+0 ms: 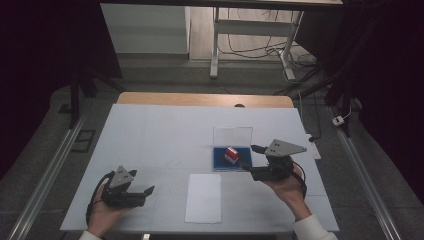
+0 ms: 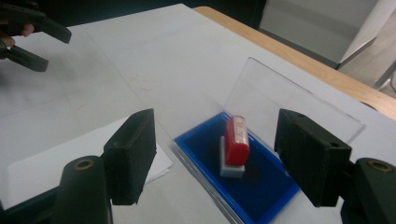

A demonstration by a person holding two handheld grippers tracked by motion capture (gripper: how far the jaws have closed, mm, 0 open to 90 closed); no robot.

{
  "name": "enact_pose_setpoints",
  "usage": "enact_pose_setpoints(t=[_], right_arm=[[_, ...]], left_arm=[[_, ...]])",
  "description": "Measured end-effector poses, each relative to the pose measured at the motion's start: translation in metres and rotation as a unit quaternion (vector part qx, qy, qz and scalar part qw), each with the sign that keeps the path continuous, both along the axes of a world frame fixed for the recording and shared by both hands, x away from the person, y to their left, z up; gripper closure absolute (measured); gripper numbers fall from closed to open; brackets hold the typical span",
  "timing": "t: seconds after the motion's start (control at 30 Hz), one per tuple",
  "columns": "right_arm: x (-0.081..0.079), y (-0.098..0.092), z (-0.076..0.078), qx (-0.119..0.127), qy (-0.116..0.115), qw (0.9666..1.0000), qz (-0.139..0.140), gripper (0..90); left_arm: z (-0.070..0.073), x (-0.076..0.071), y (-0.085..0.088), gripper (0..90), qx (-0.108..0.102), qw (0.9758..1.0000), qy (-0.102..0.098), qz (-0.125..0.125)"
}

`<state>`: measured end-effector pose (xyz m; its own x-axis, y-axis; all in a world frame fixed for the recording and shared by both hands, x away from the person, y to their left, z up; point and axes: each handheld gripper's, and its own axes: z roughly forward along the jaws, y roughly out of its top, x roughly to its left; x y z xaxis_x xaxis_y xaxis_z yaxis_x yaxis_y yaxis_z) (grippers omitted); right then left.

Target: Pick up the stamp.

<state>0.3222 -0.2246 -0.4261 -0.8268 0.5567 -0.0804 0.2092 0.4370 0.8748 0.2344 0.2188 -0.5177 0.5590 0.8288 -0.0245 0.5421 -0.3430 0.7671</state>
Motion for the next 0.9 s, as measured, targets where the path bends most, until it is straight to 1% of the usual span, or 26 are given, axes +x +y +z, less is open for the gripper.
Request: enact_pose_setpoints(t=[0.07, 0.17, 0.2, 0.3, 0.33, 0.37, 0.4, 0.43, 0.47, 0.5, 0.53, 0.57, 0.63, 0.7, 0.77, 0.83, 0.9], right_arm=[[0.002, 0.007, 0.000, -0.003, 0.005, 1.0000, 0.004, 29.1], [0.008, 0.017, -0.001, -0.011, 0.024, 0.9996, 0.013, 28.9], [0.008, 0.017, -0.001, -0.011, 0.024, 0.9996, 0.013, 28.9], [0.014, 0.023, -0.004, -0.018, 0.037, 0.9991, 0.015, 29.0], [0.017, 0.026, -0.007, -0.014, 0.046, 0.9987, 0.016, 29.5], [0.018, 0.028, -0.009, -0.012, 0.049, 0.9985, 0.019, 30.2], [0.018, 0.028, -0.009, -0.012, 0.049, 0.9985, 0.019, 30.2], [0.019, 0.029, -0.011, -0.007, 0.049, 0.9985, 0.022, 31.0], [0.022, 0.035, -0.017, -0.021, 0.053, 0.9981, 0.026, 31.2], [0.022, 0.035, -0.017, -0.021, 0.053, 0.9981, 0.026, 31.2], [0.023, 0.037, -0.018, -0.031, 0.049, 0.9980, 0.027, 31.2], [0.024, 0.038, -0.020, -0.035, 0.048, 0.9979, 0.027, 31.2], [0.025, 0.039, -0.021, -0.033, 0.054, 0.9976, 0.029, 31.2], [0.026, 0.040, -0.022, -0.038, 0.053, 0.9975, 0.028, 31.3], [0.027, 0.042, -0.024, -0.042, 0.059, 0.9969, 0.030, 31.6], [0.027, 0.043, -0.025, -0.043, 0.061, 0.9967, 0.031, 31.8], [0.028, 0.045, -0.028, -0.050, 0.064, 0.9961, 0.034, 32.0]], left_arm=[[0.000, 0.000, 0.000, 16.4, 0.001, 1.0000, 0.001, 0.000], [-0.001, 0.001, 0.000, 16.7, 0.002, 1.0000, 0.000, -0.001], [-0.001, 0.001, 0.000, 16.7, 0.002, 1.0000, 0.000, -0.001], [-0.001, 0.001, 0.001, 16.7, 0.003, 1.0000, -0.001, 0.002], [-0.001, 0.001, 0.001, 16.7, 0.001, 1.0000, 0.000, 0.003], [-0.001, 0.001, 0.001, 16.7, 0.000, 1.0000, 0.000, 0.003], [-0.001, 0.000, 0.002, 16.7, 0.000, 1.0000, 0.000, 0.003], [-0.001, 0.000, 0.002, 16.8, 0.000, 1.0000, -0.001, 0.003], [-0.001, 0.000, 0.002, 16.8, 0.000, 1.0000, -0.001, 0.003], [-0.001, 0.000, 0.001, 16.8, 0.000, 1.0000, -0.001, 0.002], [-0.001, 0.000, 0.001, 16.8, 0.001, 1.0000, -0.002, 0.002], [-0.001, 0.000, 0.001, 16.8, 0.001, 1.0000, -0.001, 0.001], [-0.002, 0.000, 0.001, 16.8, 0.002, 1.0000, -0.001, 0.001], [-0.002, 0.000, 0.001, 16.9, 0.002, 1.0000, -0.002, 0.002], [-0.001, -0.001, 0.001, 16.9, 0.002, 1.0000, -0.004, 0.002], [-0.001, -0.001, 0.001, 16.9, 0.002, 1.0000, -0.005, 0.000], [-0.002, -0.001, 0.001, 16.9, 0.003, 1.0000, -0.004, -0.001]])
